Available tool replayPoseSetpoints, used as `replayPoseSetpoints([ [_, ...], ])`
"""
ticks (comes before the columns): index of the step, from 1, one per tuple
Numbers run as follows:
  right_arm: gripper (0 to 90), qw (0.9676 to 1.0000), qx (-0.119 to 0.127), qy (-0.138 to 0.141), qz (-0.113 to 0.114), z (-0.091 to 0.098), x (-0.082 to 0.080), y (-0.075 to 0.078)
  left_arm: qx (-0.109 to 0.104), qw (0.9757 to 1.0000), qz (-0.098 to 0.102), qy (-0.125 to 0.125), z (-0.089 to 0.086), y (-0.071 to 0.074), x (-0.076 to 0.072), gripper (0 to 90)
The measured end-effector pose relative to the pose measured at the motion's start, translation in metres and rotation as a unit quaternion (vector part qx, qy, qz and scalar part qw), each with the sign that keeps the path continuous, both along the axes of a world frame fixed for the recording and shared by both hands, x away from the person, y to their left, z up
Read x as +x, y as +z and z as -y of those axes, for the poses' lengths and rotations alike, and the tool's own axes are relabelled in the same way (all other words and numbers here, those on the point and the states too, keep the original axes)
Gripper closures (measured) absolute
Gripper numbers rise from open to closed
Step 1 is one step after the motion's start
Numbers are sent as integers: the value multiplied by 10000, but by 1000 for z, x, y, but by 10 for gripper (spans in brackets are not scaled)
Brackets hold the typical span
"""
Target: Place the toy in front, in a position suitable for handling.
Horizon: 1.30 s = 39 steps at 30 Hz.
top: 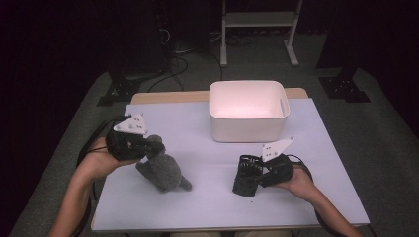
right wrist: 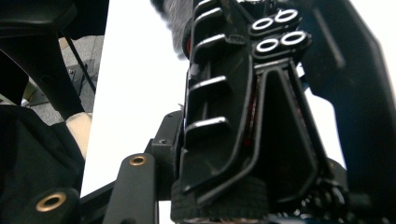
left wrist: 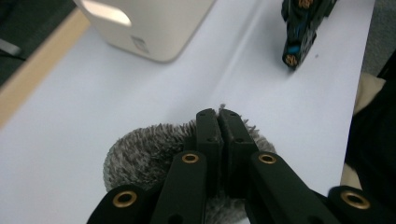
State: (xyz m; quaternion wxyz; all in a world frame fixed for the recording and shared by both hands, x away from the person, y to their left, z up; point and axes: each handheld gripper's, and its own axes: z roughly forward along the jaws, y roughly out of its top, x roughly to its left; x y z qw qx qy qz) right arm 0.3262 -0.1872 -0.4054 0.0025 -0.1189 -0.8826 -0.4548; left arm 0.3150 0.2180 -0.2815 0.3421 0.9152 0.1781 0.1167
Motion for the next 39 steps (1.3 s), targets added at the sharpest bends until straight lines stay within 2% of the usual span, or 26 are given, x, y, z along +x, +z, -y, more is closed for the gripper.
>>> replayPoseSetpoints([
  [3,545,10000,-94,-7,7,0,-1,2,47,9995,-295,-93,9,-30,6,870],
  [8,541,9997,-230,-6,19,2,-2,4,82,9967,-771,-236,29,-80,16,842],
  [12,526,9994,-354,-19,25,7,-4,7,20,9942,-1020,-328,39,-103,20,804],
  [16,519,9990,-426,-76,57,15,-6,9,-29,9929,-1122,-396,46,-113,20,769],
  [25,541,9985,-532,-106,-49,38,-15,8,-74,9908,-1279,-425,51,-127,19,683],
  [29,549,9985,-518,-134,-137,49,-19,5,-11,9907,-1284,-450,54,-126,17,654],
  [35,553,9984,-530,-176,-122,66,-27,-1,32,9901,-1311,-491,57,-126,16,626],
  [39,557,9984,-472,-212,-216,80,-32,-11,47,9898,-1338,-493,59,-126,16,617],
])
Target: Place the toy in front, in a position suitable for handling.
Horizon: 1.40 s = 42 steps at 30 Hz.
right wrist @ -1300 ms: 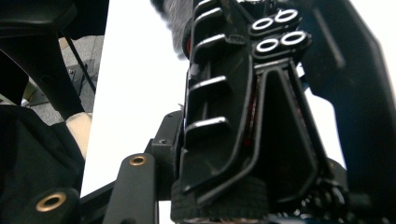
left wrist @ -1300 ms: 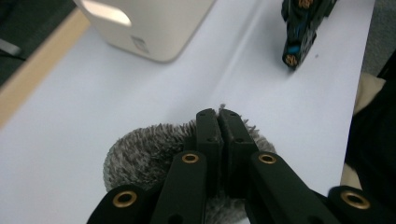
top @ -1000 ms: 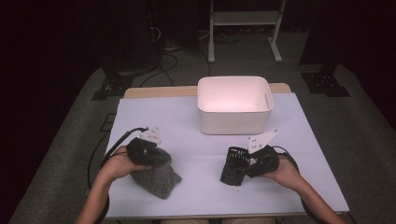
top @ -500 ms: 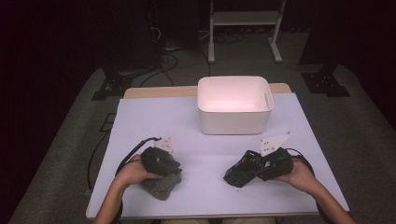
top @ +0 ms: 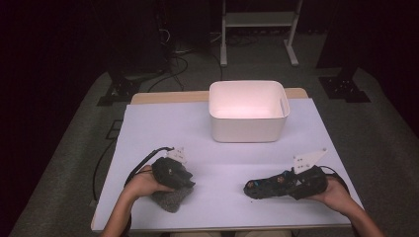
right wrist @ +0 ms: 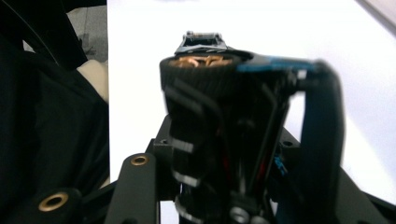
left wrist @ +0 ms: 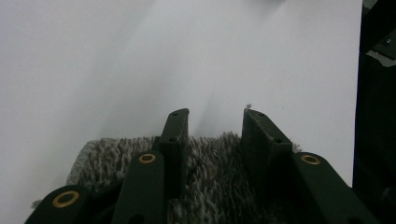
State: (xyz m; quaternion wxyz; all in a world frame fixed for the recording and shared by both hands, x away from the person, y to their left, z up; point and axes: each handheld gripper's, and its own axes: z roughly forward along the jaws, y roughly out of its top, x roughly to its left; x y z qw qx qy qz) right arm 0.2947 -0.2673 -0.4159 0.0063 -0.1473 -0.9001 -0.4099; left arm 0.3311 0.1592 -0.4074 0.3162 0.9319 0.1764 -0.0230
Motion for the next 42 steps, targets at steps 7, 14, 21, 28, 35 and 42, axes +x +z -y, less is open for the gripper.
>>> replayPoseSetpoints([
  [7,560,9997,104,-97,-191,22,-6,-23,-1,10000,-39,8,3,0,1,600],
  [14,557,9993,80,-158,-339,33,-10,-43,-34,10000,-38,20,4,2,2,561],
  [21,505,9993,-35,-283,-229,31,-13,-38,-45,10000,-5,84,2,5,1,519],
  [28,475,9990,-389,-240,-25,19,-13,-23,-87,9999,28,121,-2,7,0,492],
  [35,491,9965,-824,-54,91,-1,-7,-16,-97,9997,34,209,-5,8,-1,446],
  [42,550,9950,-984,133,68,-9,-6,-14,-170,9992,91,343,-13,12,-1,375],
])
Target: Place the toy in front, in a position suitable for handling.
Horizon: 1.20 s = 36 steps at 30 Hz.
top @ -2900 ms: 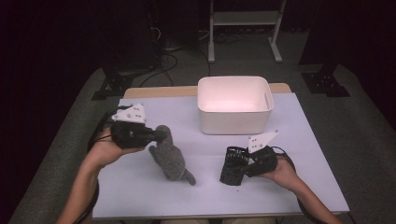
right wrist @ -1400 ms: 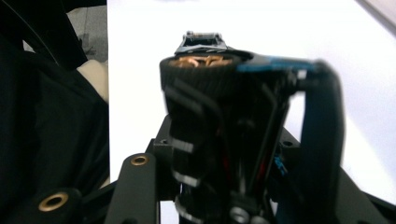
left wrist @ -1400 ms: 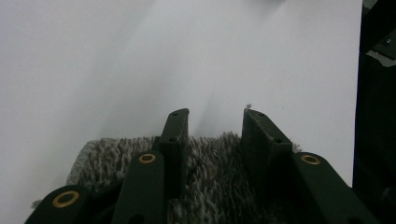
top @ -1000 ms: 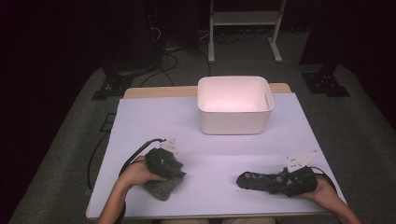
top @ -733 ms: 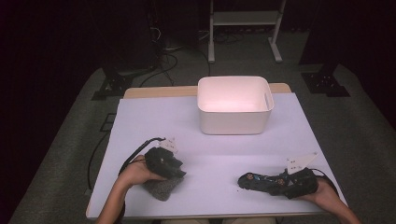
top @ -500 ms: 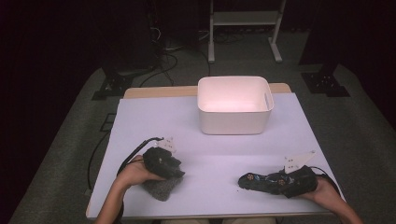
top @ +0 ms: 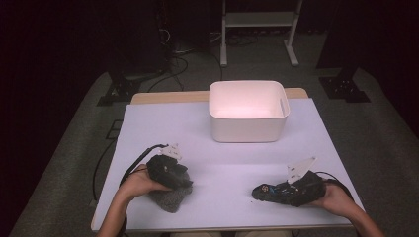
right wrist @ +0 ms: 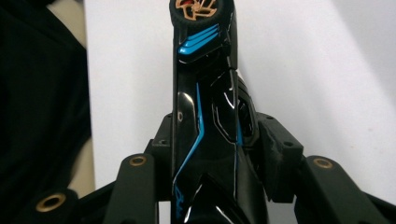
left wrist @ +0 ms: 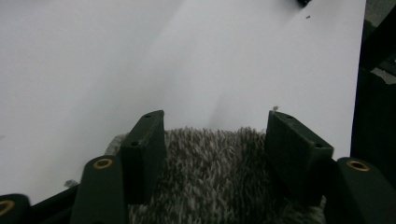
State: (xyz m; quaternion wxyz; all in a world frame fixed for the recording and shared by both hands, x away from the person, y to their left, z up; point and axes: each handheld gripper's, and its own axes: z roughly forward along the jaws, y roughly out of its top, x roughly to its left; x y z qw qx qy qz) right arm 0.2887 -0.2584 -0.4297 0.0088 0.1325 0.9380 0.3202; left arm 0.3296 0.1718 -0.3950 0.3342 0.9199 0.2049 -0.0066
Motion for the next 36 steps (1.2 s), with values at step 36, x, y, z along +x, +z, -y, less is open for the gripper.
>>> replayPoseSetpoints([
  [36,435,9980,199,416,-423,-93,66,0,-366,9980,245,457,-18,-2,-8,235],
])
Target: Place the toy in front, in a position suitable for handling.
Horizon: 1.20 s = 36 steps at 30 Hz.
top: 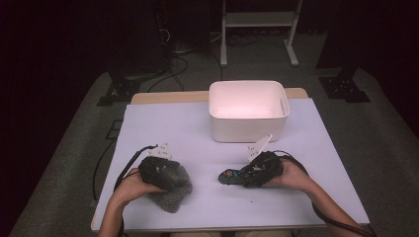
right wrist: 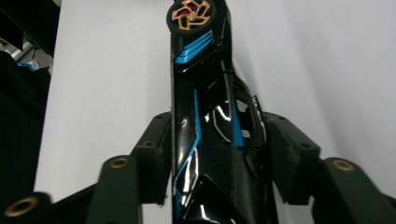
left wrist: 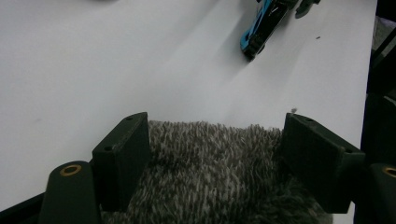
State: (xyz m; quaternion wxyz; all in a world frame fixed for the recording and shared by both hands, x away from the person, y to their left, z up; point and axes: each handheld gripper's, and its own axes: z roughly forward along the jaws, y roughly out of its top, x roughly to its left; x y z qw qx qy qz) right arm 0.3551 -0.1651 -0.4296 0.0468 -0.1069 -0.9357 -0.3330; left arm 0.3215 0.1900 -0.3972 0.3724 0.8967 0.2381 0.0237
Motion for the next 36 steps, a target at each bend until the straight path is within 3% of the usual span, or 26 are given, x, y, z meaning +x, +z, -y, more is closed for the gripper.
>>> replayPoseSetpoints([
  [9,365,9999,134,-9,-45,1,-10,5,8,10000,-70,-4,-1,-4,-1,230],
  [11,359,10000,76,21,53,1,-13,6,28,10000,-86,-15,0,-4,-1,230],
  [18,324,9999,92,0,69,2,-21,4,56,9999,-97,-60,3,-4,-3,228],
  [21,308,9999,120,-15,-35,2,-23,4,58,9999,-121,-76,3,-5,-3,226],
  [26,268,10000,17,24,76,-1,-29,-1,70,9998,-139,-86,4,-6,-3,220],
  [31,266,9999,62,-32,157,0,-32,-2,103,9998,-160,-117,5,-7,-4,218],
  [36,259,9991,21,-36,424,-1,-39,-2,82,9998,-184,-81,5,-8,-4,214],
])
